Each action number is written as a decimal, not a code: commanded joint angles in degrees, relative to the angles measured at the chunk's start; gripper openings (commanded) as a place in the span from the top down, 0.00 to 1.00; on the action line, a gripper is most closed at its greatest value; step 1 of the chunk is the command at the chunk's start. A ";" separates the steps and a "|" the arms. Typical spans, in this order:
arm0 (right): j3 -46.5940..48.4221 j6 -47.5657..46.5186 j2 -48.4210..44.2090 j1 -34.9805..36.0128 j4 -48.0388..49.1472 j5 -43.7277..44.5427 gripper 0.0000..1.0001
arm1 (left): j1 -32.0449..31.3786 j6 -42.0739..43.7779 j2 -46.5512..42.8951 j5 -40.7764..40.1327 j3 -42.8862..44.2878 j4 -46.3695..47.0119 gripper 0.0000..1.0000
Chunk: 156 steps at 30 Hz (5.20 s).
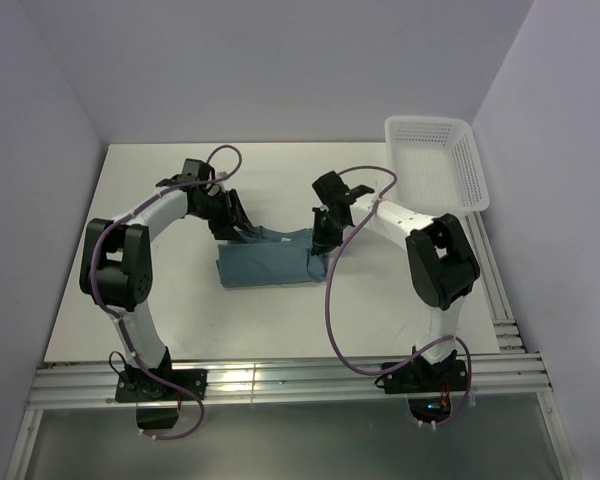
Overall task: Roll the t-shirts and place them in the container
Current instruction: Roll the tshirt
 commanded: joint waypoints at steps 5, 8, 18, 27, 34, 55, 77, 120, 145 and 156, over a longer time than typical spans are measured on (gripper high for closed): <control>-2.43 2.11 -0.80 -1.61 3.83 -0.68 1.00 | 0.43 5.41 -4.43 4.60 -0.03 -1.91 0.46; -3.84 2.90 -2.82 -2.40 5.06 -0.15 1.00 | 0.43 7.09 -4.78 2.75 0.06 -4.11 0.46; -3.58 3.87 -5.64 -3.10 5.94 1.34 1.00 | -0.71 11.58 -4.61 -4.10 -1.52 -7.11 0.45; -5.16 4.83 -7.84 -3.37 7.44 2.31 1.00 | -3.00 11.75 -3.12 -8.67 -2.31 -7.20 0.50; -6.56 5.27 -8.72 -3.63 7.79 3.63 1.00 | -5.19 12.19 -0.58 -14.72 -1.52 -8.16 0.85; -9.90 1.85 -12.04 -8.20 11.30 1.52 0.64 | -6.95 9.21 0.05 -22.57 5.58 -11.50 0.68; -31.97 -10.19 -28.85 -8.90 18.95 -4.46 0.57 | -8.79 -7.75 -27.28 -11.13 -21.11 0.52 0.44; -18.78 -18.72 -10.82 1.29 21.59 7.14 0.90 | -20.31 -3.98 -22.02 -27.93 -28.24 9.24 0.71; -16.24 -17.14 -11.62 1.20 18.43 10.02 1.00 | -20.57 -3.02 -19.65 -29.68 -29.12 5.74 1.00; -15.27 -16.88 -10.74 -1.25 14.29 20.07 1.00 | -20.49 -1.52 -17.36 -33.90 -25.34 0.89 1.00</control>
